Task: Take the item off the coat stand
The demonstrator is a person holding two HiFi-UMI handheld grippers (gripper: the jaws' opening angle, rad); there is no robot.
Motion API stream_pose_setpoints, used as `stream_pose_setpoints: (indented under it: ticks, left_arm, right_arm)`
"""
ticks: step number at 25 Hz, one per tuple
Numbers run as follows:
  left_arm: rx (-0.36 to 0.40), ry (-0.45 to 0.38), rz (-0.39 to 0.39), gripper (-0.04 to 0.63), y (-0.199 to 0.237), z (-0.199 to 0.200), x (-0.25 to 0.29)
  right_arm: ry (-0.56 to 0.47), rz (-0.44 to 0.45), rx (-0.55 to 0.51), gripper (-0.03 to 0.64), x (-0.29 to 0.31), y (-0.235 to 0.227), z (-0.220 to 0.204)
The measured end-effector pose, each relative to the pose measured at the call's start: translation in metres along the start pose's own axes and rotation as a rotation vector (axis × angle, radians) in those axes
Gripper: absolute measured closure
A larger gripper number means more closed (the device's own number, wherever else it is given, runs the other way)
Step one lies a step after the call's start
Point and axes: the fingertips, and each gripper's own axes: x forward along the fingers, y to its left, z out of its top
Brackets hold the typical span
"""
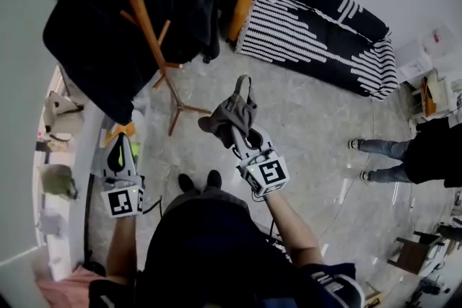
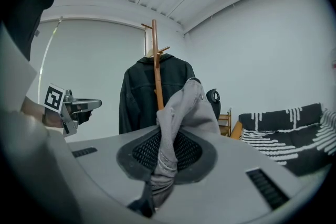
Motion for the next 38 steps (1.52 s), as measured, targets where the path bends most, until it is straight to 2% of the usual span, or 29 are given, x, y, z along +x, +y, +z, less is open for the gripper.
stream_pose_setpoints:
  ticks: [19,38]
  left_arm:
    - [0.006,0.002,0.016,0.571,-0.003,-0.007,0.006]
    - [-0.027,0.009,0.036,0.571,-0.001,-0.021,0.005]
  right_arm:
    - [0.018,-0.014,-0.038,0.572,0.01,-0.01,-0.011]
    - [0.035,-0.031,-0.086,0.575,0.012,-0.011,-0.015]
